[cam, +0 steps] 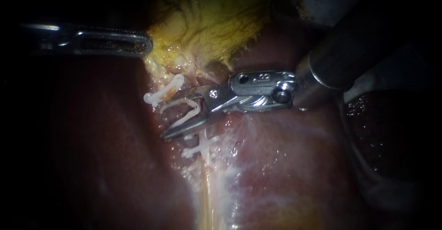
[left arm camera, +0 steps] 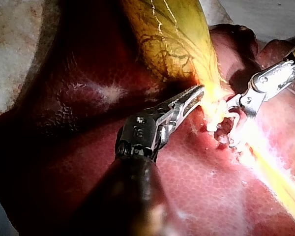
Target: Clipping third clip right tube
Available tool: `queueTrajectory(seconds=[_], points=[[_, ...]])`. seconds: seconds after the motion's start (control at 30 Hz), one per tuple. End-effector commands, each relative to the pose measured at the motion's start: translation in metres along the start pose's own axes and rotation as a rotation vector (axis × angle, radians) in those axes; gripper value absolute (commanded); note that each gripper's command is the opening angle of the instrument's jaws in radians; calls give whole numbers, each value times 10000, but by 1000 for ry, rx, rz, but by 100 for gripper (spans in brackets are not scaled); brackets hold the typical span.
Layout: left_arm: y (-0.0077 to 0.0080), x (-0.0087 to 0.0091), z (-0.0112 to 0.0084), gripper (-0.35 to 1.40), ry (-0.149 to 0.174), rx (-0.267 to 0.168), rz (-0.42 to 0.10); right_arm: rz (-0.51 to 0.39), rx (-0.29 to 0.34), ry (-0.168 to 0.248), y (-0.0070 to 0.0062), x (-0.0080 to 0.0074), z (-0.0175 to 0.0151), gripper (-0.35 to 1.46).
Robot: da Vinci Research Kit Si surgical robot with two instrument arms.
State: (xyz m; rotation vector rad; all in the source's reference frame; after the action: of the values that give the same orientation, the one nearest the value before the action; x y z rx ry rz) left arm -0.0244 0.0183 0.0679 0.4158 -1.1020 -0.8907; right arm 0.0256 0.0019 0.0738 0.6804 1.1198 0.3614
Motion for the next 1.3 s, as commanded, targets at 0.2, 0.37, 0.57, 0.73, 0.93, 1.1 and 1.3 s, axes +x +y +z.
queueTrajectory(seconds=[0.2, 0.37, 0.57, 0.73, 0.93, 1.1, 1.3], points=[[1, 0, -1, -35, 0, 1, 0, 8, 10, -1, -10, 13, -18, 50], [2, 0, -2, -35, 1, 2, 0, 20, 33, 7, -20, 31, -54, 51], [2, 0, -3, -35, 1, 3, 1, 30, 39, 27, -25, 39, -99, 51], [2, 0, -3, -35, 1, 3, 1, 39, 40, 26, -20, 30, -112, 50], [2, 0, -3, -35, 1, 3, 1, 81, 36, 28, -4, 11, -106, 51], [3, 0, -3, -35, 1, 3, 1, 125, 34, 43, 14, -6, -99, 51], [2, 1, -3, -35, 1, 3, 1, 225, 83, 113, 28, -14, -89, 52]])
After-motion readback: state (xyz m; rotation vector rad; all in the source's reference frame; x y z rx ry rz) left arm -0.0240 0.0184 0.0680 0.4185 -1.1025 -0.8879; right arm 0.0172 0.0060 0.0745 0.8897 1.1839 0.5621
